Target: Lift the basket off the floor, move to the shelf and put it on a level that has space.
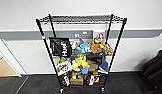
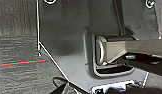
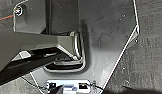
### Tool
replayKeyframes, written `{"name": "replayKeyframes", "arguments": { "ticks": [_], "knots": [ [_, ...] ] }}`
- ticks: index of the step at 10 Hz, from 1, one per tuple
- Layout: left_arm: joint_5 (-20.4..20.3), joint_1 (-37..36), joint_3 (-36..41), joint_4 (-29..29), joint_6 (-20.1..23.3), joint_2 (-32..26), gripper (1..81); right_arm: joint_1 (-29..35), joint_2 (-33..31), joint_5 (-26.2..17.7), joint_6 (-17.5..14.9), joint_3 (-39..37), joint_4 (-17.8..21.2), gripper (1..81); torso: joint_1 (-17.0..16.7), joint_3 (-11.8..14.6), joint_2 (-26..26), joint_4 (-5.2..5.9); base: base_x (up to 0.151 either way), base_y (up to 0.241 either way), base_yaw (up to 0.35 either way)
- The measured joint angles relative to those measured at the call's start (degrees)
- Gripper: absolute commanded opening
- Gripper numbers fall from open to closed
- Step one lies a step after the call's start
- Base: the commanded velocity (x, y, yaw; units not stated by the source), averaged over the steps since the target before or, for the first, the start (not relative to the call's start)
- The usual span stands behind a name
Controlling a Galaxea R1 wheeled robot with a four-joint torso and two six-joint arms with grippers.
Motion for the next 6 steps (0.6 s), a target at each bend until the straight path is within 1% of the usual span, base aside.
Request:
{"name": "replayKeyframes", "arguments": {
  "ticks": [2,4,6],
  "knots": [
    [0.0,0.0,3.0,0.0,0.0,-1.8,81.1,0.0,-1.7,0.0,0.0,3.3,0.0,81.1,0.0,0.0,0.0,0.00,0.000,0.000,0.000],
    [0.0,0.0,7.4,0.0,-0.2,-5.0,81.1,0.0,-4.7,0.0,0.0,8.9,0.0,81.1,0.3,0.0,-0.6,0.00,0.000,0.000,0.000],
    [0.0,0.1,13.1,-0.1,-0.6,-8.7,81.1,0.0,-7.3,-0.1,0.0,13.5,0.3,81.1,2.4,0.0,-3.8,0.00,0.000,0.000,0.000]
  ]
}}
